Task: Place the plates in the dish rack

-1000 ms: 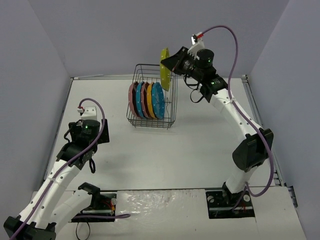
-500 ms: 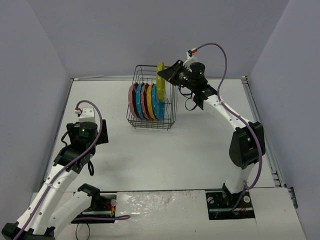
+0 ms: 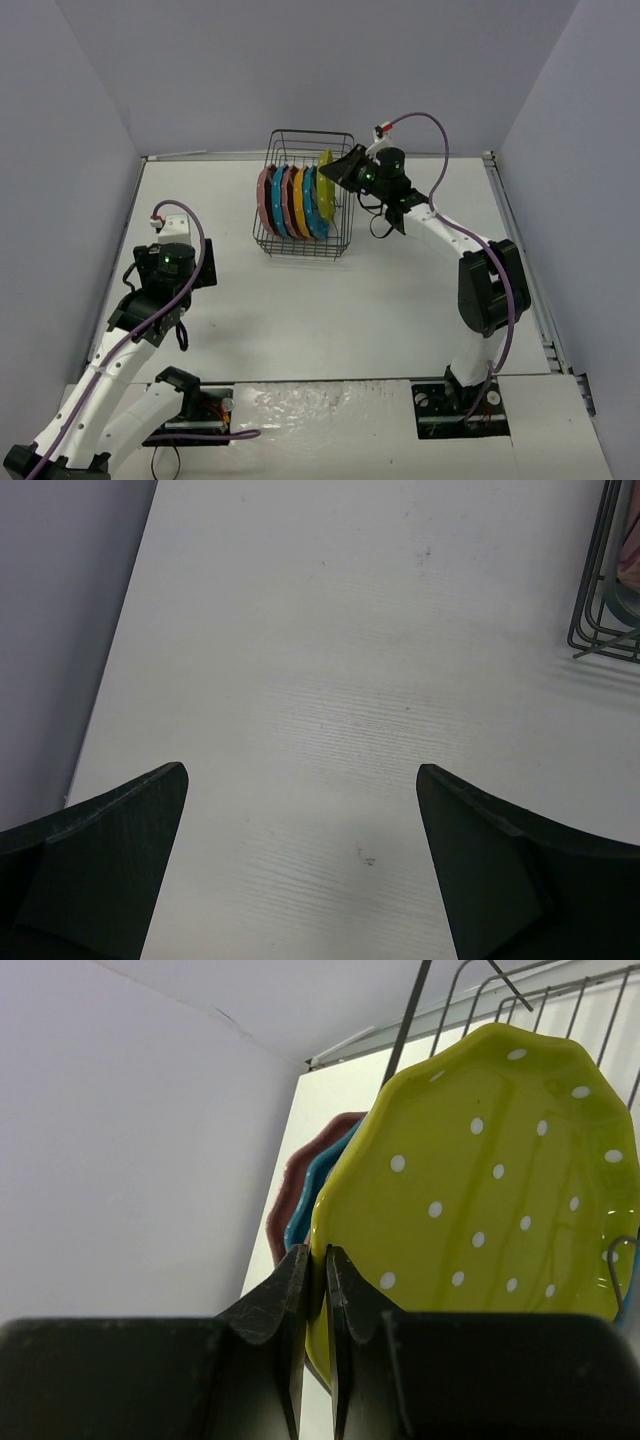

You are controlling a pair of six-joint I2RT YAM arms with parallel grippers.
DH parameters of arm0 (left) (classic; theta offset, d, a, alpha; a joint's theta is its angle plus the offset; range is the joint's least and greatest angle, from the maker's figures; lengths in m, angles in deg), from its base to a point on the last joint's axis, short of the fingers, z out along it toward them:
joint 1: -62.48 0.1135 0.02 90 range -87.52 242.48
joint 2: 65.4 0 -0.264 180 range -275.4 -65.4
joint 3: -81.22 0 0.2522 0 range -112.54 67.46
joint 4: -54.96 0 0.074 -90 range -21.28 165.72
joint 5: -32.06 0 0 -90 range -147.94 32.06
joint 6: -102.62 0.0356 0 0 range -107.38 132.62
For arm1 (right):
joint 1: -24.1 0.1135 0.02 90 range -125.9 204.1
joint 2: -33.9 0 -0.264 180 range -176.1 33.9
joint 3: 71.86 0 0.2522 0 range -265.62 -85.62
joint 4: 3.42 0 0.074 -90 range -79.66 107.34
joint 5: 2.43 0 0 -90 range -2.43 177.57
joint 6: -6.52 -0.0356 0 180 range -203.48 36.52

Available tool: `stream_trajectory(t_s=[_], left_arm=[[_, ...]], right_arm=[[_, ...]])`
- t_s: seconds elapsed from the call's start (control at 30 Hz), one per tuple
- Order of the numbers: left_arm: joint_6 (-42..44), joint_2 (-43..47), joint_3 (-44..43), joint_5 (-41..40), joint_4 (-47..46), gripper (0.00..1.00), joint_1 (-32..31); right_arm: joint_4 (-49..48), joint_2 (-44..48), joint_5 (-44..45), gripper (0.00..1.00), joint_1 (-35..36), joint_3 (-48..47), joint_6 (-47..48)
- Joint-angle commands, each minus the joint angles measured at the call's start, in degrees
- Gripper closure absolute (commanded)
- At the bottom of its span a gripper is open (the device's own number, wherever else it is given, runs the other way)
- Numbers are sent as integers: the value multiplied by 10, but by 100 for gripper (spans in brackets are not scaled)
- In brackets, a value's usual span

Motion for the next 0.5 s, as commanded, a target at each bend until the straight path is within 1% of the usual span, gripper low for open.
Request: stream_trajectory(t_s=[0.0,0.1,0.3,0.37,0.43,0.47], left_arm=[[8,-1,-5,-1,-34,3,-1],[8,-1,-5,0,-34,3,-1],[8,0,-5,2,-34,3,-1],[8,1,-5,1,-34,3,-1],[7,2,-5,2,-33,3,-1],[7,2,-5,2,-33,3,-1]], right_arm=[[-141,40,8,100,-4,8,0],[-144,43,6,100,-5,30,9],[-60,30,18,100,0,13,74],[-41,22,17,90,1,6,91],[-26,18,17,70,2,1,110],[-18,15,18,64,4,-6,117]])
